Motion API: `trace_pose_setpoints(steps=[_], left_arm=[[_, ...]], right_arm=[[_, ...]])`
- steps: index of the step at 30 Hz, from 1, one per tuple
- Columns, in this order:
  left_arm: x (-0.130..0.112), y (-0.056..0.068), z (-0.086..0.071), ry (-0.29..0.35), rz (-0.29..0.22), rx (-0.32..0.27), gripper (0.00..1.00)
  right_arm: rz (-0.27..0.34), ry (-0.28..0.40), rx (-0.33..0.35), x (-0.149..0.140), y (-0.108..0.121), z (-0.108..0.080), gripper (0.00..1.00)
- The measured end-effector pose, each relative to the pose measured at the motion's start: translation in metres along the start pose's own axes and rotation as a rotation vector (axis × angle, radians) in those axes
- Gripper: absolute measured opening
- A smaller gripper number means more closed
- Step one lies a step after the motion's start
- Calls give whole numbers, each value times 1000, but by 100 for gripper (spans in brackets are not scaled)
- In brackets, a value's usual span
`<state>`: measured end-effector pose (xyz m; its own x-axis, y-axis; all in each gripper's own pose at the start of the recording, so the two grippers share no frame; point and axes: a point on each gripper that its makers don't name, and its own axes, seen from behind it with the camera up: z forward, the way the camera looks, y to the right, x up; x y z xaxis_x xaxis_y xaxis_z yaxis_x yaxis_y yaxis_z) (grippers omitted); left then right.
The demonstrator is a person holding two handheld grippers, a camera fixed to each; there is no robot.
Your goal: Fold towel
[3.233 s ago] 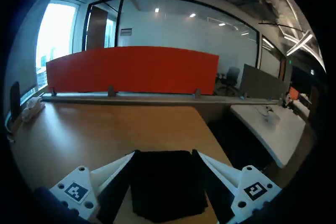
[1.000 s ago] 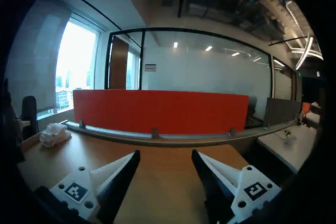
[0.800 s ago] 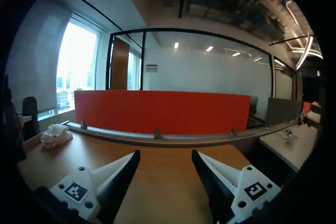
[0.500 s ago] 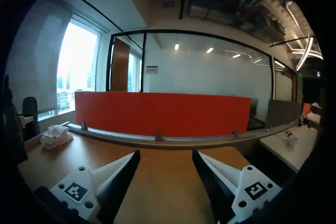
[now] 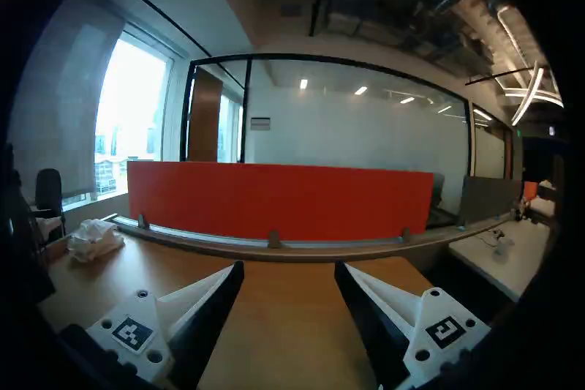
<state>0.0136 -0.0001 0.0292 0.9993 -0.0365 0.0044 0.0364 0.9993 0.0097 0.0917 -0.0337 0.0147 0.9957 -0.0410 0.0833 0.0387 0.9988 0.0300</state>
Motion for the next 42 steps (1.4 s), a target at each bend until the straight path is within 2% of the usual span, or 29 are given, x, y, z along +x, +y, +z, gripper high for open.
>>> trace_pose_setpoints(steps=[6, 14, 24, 33, 42], left_arm=[[-20, -3, -3, 21, 7, 17, 100], [-43, -3, -8, 48, 24, 25, 100], [-74, -16, -13, 69, 1, 49, 100], [-108, -10, -17, 72, 4, 51, 100], [-131, -11, -19, 72, -28, 59, 100]], right_arm=[[0, 8, -2, -5, -5, -2, 96], [-44, -11, -5, -25, -12, -2, 96], [-56, -19, -7, -39, -27, -3, 96], [-70, -12, -1, -51, -33, -5, 96], [-50, 0, 6, -60, -34, -6, 96]])
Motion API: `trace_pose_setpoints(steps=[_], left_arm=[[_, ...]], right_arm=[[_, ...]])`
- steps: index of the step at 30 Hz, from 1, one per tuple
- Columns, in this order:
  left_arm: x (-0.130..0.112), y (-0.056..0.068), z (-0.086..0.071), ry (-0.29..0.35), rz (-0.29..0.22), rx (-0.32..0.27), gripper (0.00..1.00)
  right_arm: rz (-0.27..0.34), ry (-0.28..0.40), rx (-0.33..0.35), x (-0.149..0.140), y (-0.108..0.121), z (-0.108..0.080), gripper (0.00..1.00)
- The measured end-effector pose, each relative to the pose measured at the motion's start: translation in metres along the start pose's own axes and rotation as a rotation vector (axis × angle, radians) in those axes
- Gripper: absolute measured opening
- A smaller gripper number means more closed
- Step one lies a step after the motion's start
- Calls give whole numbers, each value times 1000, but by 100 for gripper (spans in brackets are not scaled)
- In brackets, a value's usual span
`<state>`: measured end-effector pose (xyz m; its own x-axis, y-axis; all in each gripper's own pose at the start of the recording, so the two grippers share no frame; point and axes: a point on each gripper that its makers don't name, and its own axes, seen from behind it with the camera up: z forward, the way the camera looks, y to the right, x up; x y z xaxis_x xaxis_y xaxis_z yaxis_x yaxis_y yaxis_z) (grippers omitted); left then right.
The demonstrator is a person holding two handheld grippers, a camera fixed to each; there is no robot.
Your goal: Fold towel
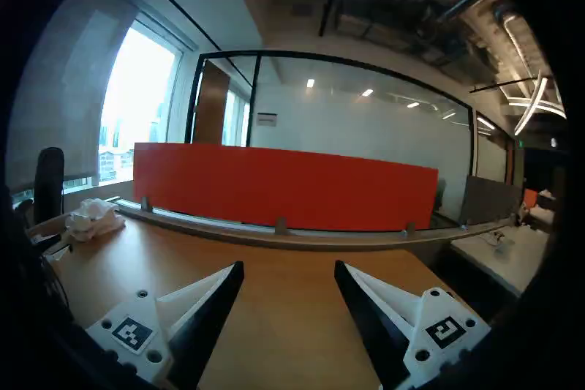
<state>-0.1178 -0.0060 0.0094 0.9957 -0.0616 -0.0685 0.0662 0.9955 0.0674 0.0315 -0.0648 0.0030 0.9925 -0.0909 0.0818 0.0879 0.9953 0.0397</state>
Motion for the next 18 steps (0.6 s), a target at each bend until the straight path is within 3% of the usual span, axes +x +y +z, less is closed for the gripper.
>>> trace_pose_setpoints(steps=[9, 18], left_arm=[[-15, 4, -3, -2, -3, 0, 100], [-20, 3, 0, -13, 41, 4, 100]], right_arm=[[-25, -8, 24, -6, -8, 0, 96], [-40, -6, 33, -5, -9, 2, 96]])
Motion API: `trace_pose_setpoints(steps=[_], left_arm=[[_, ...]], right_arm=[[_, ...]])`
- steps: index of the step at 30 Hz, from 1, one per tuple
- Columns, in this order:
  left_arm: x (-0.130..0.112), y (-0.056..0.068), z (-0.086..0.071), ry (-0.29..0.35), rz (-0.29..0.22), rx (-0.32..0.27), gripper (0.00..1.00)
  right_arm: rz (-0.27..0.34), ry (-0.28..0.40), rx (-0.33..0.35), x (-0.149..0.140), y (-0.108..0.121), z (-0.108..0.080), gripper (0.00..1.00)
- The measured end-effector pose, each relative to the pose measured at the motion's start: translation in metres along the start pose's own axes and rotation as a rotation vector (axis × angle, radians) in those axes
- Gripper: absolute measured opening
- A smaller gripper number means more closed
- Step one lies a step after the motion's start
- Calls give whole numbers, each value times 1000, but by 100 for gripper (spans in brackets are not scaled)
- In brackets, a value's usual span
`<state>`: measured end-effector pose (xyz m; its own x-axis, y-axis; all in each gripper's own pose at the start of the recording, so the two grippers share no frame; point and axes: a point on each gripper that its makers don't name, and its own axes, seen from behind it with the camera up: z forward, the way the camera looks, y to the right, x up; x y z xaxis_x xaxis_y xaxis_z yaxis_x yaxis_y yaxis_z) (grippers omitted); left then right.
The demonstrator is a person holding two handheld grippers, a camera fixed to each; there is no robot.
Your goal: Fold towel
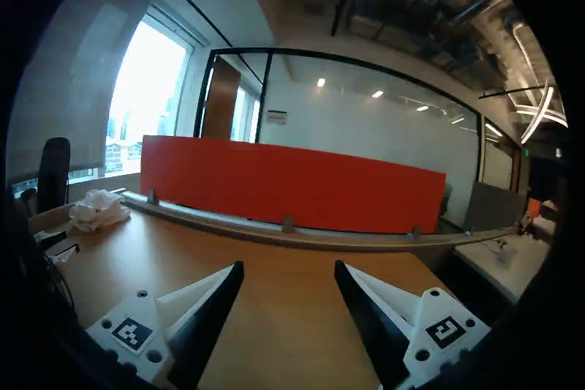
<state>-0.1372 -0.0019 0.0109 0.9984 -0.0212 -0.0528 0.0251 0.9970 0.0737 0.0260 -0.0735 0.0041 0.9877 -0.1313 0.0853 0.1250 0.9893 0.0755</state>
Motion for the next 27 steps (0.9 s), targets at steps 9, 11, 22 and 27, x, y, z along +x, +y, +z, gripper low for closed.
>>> trace_pose_setpoints(steps=[9, 11, 22, 27], left_arm=[[0, 5, 1, 0, 10, -11, 100], [0, 6, 1, 0, 11, -12, 100], [-3, 7, 1, -1, 14, -12, 100], [-4, 7, 2, 0, 13, -12, 100]], right_arm=[[20, 9, -3, 2, 4, -1, 96], [23, 13, -4, 3, 4, -1, 96], [19, 50, -24, 12, 18, -3, 96], [20, 72, -42, 14, 29, -5, 96]])
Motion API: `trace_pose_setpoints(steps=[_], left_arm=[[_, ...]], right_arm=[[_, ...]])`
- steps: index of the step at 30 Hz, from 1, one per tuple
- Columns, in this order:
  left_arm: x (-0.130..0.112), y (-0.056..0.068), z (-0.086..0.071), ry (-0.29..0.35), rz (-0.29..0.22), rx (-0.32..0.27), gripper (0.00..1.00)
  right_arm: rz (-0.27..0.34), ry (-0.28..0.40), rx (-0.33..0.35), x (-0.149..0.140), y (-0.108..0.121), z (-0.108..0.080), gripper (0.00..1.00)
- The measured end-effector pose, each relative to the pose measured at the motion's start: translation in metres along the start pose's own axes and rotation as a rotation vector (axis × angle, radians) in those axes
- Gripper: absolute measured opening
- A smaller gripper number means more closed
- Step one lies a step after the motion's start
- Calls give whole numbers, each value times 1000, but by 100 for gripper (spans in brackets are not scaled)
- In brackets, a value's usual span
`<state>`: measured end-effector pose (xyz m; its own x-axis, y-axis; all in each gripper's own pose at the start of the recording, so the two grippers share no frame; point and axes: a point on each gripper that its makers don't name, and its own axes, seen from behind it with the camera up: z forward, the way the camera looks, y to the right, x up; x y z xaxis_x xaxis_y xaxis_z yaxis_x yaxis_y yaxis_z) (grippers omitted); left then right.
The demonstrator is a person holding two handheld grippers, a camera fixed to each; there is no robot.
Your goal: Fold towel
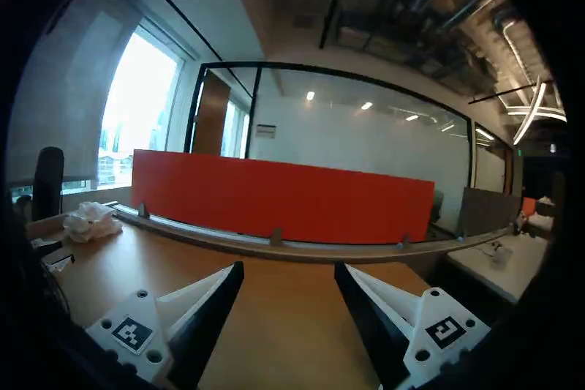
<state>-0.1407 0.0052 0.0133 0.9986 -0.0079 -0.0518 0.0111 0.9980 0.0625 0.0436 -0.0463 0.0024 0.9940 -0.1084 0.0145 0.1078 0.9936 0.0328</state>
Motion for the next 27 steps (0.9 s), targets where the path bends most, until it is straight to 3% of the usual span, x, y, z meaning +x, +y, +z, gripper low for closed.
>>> trace_pose_setpoints(steps=[15, 27], left_arm=[[-3, 1, 1, 1, 0, 0, 100], [-4, 2, 1, 1, 0, 0, 100]], right_arm=[[62, 37, -5, -31, 28, 6, 98], [116, 34, 0, -79, 41, 10, 98]])
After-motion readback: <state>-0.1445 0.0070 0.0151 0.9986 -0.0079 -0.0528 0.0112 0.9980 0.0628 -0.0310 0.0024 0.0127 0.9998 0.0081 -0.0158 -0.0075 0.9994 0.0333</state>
